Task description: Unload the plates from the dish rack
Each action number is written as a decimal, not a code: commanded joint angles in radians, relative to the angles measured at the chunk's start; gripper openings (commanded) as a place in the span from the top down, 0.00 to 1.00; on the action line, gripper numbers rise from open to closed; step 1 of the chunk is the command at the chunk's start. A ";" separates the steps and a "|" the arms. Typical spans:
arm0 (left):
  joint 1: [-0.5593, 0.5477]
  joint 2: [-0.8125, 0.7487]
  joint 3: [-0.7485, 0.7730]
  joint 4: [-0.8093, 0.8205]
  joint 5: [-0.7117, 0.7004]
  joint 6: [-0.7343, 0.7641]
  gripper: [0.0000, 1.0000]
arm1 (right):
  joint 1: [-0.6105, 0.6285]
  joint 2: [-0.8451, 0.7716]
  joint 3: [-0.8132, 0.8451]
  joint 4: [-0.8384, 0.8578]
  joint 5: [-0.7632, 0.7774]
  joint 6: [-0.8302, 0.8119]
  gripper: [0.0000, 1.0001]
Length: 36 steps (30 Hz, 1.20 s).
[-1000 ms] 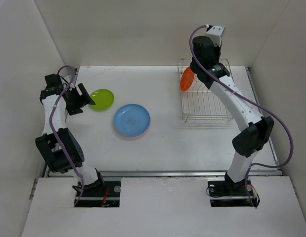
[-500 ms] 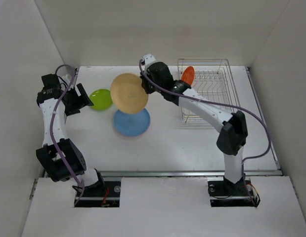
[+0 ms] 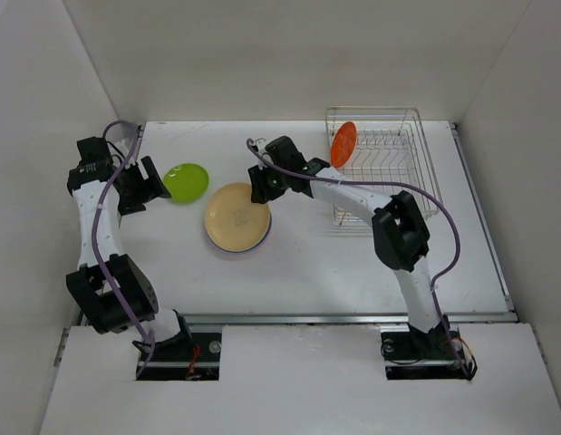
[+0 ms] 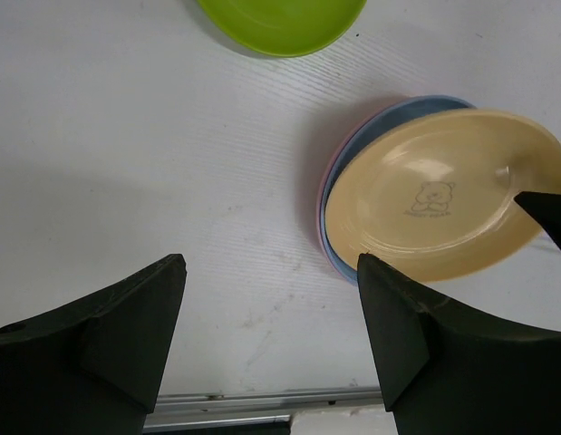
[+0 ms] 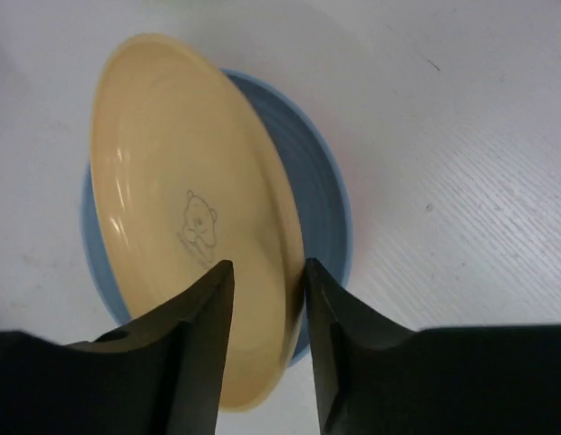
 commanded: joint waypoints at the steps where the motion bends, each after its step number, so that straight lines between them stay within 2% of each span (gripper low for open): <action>1: 0.003 -0.024 -0.013 -0.024 -0.002 0.017 0.26 | -0.009 0.037 0.028 -0.036 -0.041 0.000 0.54; 2: 0.003 -0.024 -0.003 -0.024 -0.002 0.017 0.26 | -0.009 0.037 0.028 -0.056 -0.041 -0.010 0.41; 8: 0.003 -0.024 -0.002 -0.034 -0.002 0.027 0.26 | -0.009 0.037 0.019 -0.119 0.023 -0.041 0.26; 11: 0.003 -0.024 -0.002 -0.034 0.008 0.027 0.26 | -0.009 0.022 0.019 -0.151 0.132 -0.050 0.26; 17: 0.003 -0.015 0.007 -0.043 0.008 0.027 0.26 | -0.009 -0.090 -0.030 -0.163 0.240 -0.050 0.26; 21: 0.003 -0.015 0.007 -0.043 0.008 0.027 0.26 | -0.076 -0.241 -0.083 -0.075 0.249 0.023 0.24; 24: 0.003 -0.025 0.007 -0.043 0.008 0.047 0.26 | -0.160 -0.353 -0.083 -0.027 0.344 0.086 0.23; 29: 0.003 -0.036 -0.002 -0.043 0.008 0.082 0.26 | -0.326 -0.366 -0.035 -0.027 0.462 0.172 0.22; 36: -0.019 -0.036 -0.002 -0.061 0.008 0.119 0.26 | -0.461 -0.171 0.143 -0.101 0.501 0.191 0.22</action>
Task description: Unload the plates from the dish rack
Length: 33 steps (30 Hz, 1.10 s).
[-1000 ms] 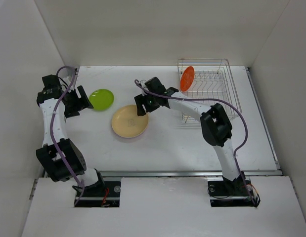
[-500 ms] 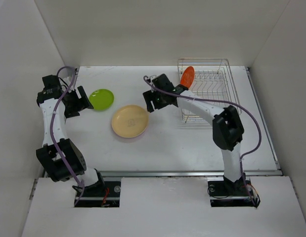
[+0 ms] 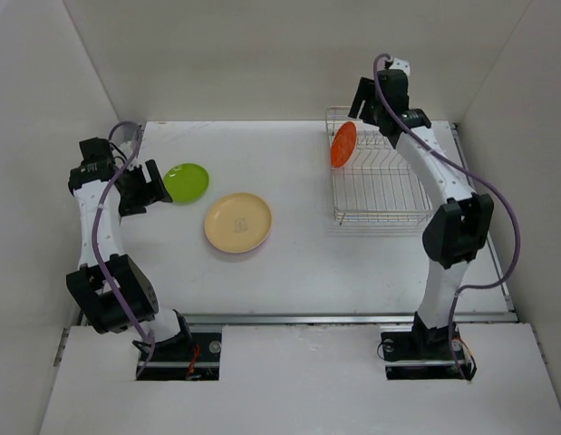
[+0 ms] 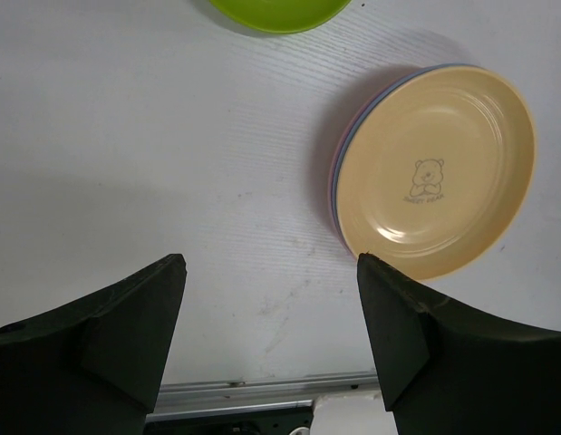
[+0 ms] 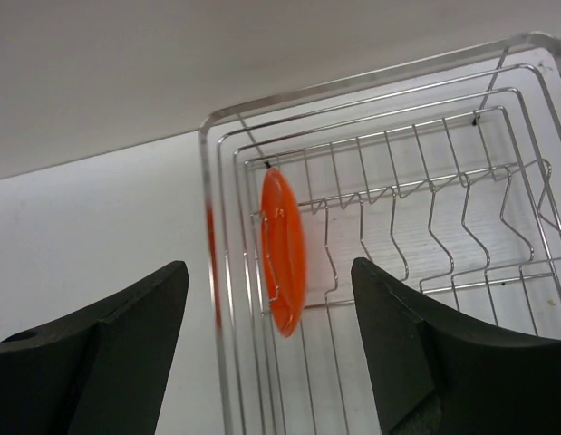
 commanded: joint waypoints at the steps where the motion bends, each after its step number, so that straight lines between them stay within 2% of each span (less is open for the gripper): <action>1: -0.023 -0.036 -0.002 -0.023 0.008 0.043 0.26 | -0.008 0.126 0.062 -0.043 0.011 0.037 0.22; 4: -0.033 -0.025 -0.002 -0.032 0.008 0.052 0.26 | -0.033 0.188 0.076 -0.034 -0.027 0.050 0.27; 12: -0.063 -0.007 -0.002 -0.032 -0.002 0.052 0.26 | -0.042 0.252 0.076 0.007 -0.081 0.057 0.54; 14: -0.063 -0.007 -0.002 -0.032 -0.002 0.043 0.26 | -0.042 0.262 0.076 0.007 -0.092 0.057 0.67; 15: -0.063 -0.007 -0.002 -0.032 -0.002 0.043 0.26 | -0.042 0.262 0.076 0.007 -0.092 0.048 0.78; 20: -0.063 -0.007 -0.002 -0.041 -0.002 0.043 0.26 | -0.042 0.217 0.076 -0.003 -0.049 0.028 0.99; 23: -0.063 -0.016 0.007 -0.050 -0.002 0.043 0.26 | -0.042 0.162 0.076 -0.025 0.017 0.005 1.00; 33: -0.063 -0.025 0.016 -0.061 -0.002 0.061 0.26 | 0.047 -0.021 0.067 -0.077 0.532 -0.131 1.00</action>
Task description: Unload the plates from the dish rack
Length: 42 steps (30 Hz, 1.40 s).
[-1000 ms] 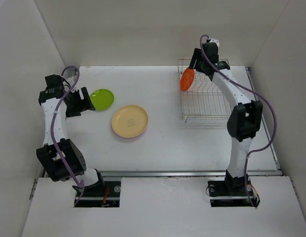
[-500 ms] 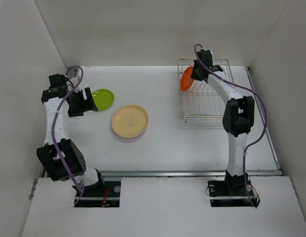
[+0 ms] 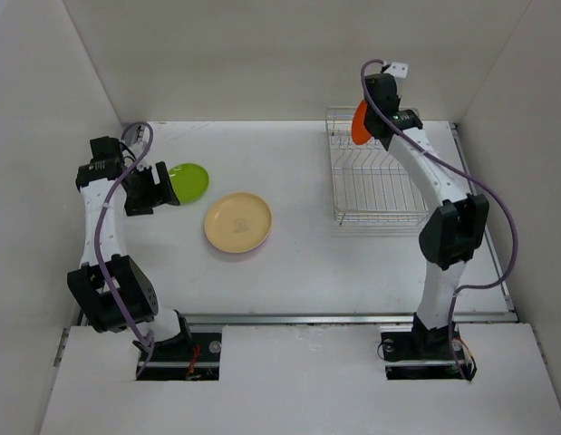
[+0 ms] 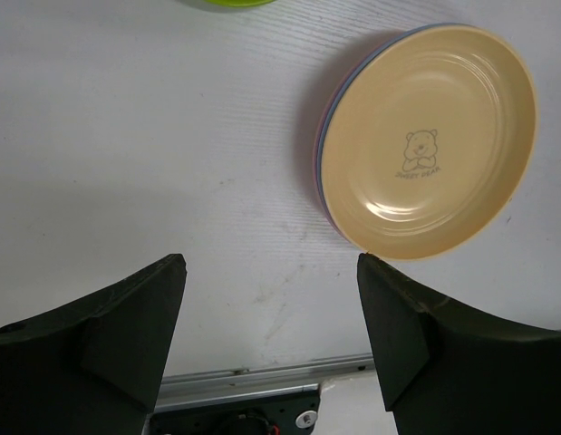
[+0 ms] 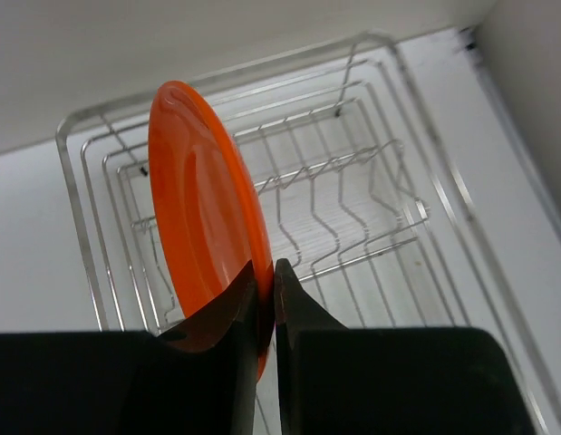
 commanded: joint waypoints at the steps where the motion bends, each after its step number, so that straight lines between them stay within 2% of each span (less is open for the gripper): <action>1: -0.013 -0.035 0.016 -0.026 0.013 0.027 0.26 | 0.033 -0.131 0.016 0.012 0.241 -0.048 1.00; 4: -0.013 -0.045 0.025 -0.036 0.066 0.056 0.25 | 0.073 -0.231 -0.069 0.064 0.171 -0.058 1.00; 5: -0.025 -0.056 0.025 -0.036 0.086 0.065 0.25 | 0.099 -0.260 -0.106 0.090 0.053 -0.069 1.00; 8: -0.050 -0.056 0.045 -0.057 0.201 0.105 0.23 | 0.159 -0.354 -0.273 0.217 -0.162 -0.081 1.00; 9: -0.061 -0.056 0.045 -0.057 0.238 0.116 0.23 | 0.172 -0.364 -0.342 0.245 -0.325 -0.081 1.00; 11: -0.074 -0.056 0.045 -0.057 0.339 0.143 0.20 | 0.191 -0.365 -0.399 0.329 -0.516 -0.081 1.00; 12: -0.091 -0.056 0.045 -0.057 0.366 0.152 0.20 | 0.213 -0.365 -0.422 0.358 -0.696 -0.081 1.00; 19: -0.185 0.010 0.045 -0.077 0.393 0.209 0.20 | 0.320 -0.228 -0.478 0.568 -1.117 -0.035 1.00; 22: -0.200 0.039 0.034 -0.088 0.351 0.223 0.20 | 0.360 -0.170 -0.478 0.639 -1.210 -0.009 1.00; 30: -0.245 0.074 -0.025 -0.088 0.297 0.260 0.25 | 0.422 -0.055 -0.407 0.662 -1.296 0.009 1.00; 32: -0.254 0.074 -0.036 -0.088 0.297 0.271 0.34 | 0.422 -0.046 -0.407 0.681 -1.310 0.034 1.00; 34: -0.254 0.074 -0.036 -0.088 0.297 0.271 0.49 | 0.432 -0.033 -0.384 0.681 -1.310 0.034 1.00; 35: -0.254 0.074 -0.036 -0.088 0.297 0.271 0.70 | 0.432 -0.023 -0.384 0.681 -1.301 0.034 1.00; 38: -0.254 0.065 -0.036 -0.097 0.284 0.271 0.95 | 0.432 -0.023 -0.384 0.681 -1.287 0.034 1.00; 39: -0.254 0.065 -0.036 -0.097 0.274 0.260 1.00 | 0.432 -0.023 -0.384 0.681 -1.287 0.034 1.00; 42: -0.254 0.065 -0.018 -0.097 0.265 0.260 1.00 | 0.432 -0.023 -0.384 0.669 -1.269 0.043 1.00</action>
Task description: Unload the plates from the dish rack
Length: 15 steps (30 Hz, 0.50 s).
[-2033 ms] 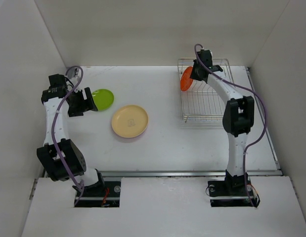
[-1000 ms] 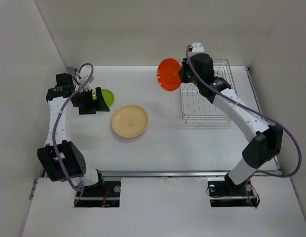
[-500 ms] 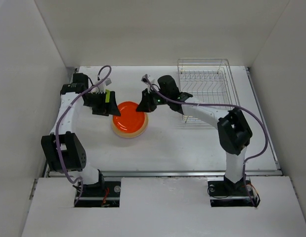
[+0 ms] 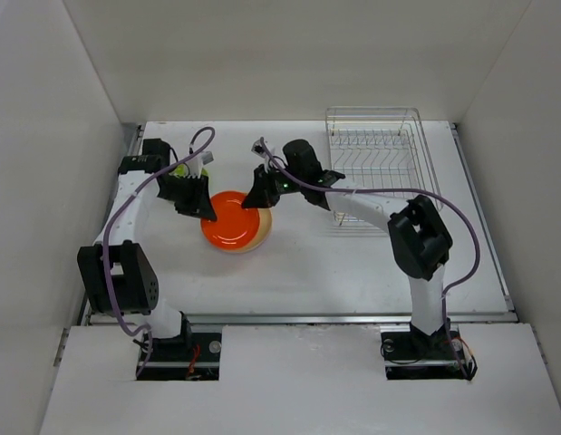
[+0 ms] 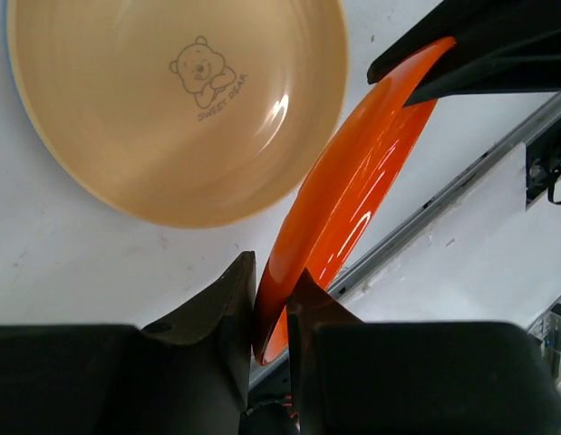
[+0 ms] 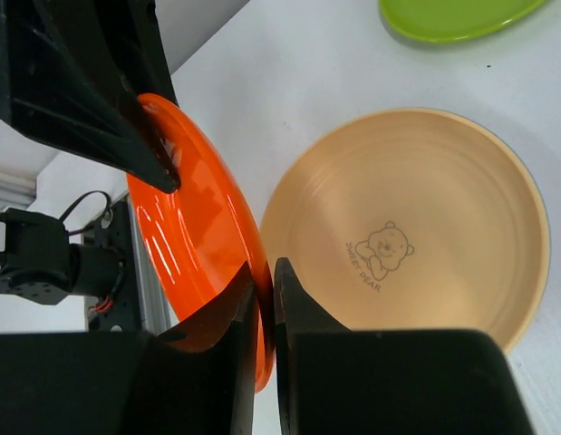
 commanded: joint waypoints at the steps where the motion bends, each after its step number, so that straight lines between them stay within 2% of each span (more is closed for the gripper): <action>1: 0.007 -0.018 0.011 0.000 -0.070 -0.047 1.00 | 0.020 -0.020 0.057 0.070 0.026 0.019 1.00; 2: 0.007 -0.018 0.011 0.000 -0.070 -0.063 1.00 | 0.020 -0.020 0.067 0.056 0.041 0.019 0.98; 3: 0.016 -0.018 0.023 0.011 -0.081 -0.077 1.00 | 0.020 -0.020 0.078 0.032 0.055 0.019 0.87; 4: 0.038 -0.018 0.032 0.029 -0.081 -0.107 1.00 | 0.020 -0.020 0.089 0.018 0.093 0.019 0.50; 7: 0.078 -0.018 0.072 0.045 -0.090 -0.150 1.00 | 0.009 -0.032 0.107 -0.066 0.193 0.030 0.31; 8: 0.092 -0.006 0.084 0.057 -0.090 -0.163 1.00 | -0.003 -0.049 0.118 -0.088 0.307 0.039 0.19; 9: 0.124 0.005 0.104 0.077 -0.090 -0.195 1.00 | -0.014 -0.080 0.118 -0.117 0.364 0.048 0.14; 11: 0.161 0.019 0.117 0.111 -0.090 -0.235 1.00 | -0.025 -0.121 0.089 -0.117 0.457 0.062 0.10; 12: 0.200 0.038 0.117 0.132 -0.090 -0.261 1.00 | -0.025 -0.143 0.072 -0.117 0.519 0.062 0.09; 15: 0.271 0.113 0.150 0.233 -0.080 -0.368 1.00 | -0.034 -0.209 0.014 -0.117 0.549 0.053 0.09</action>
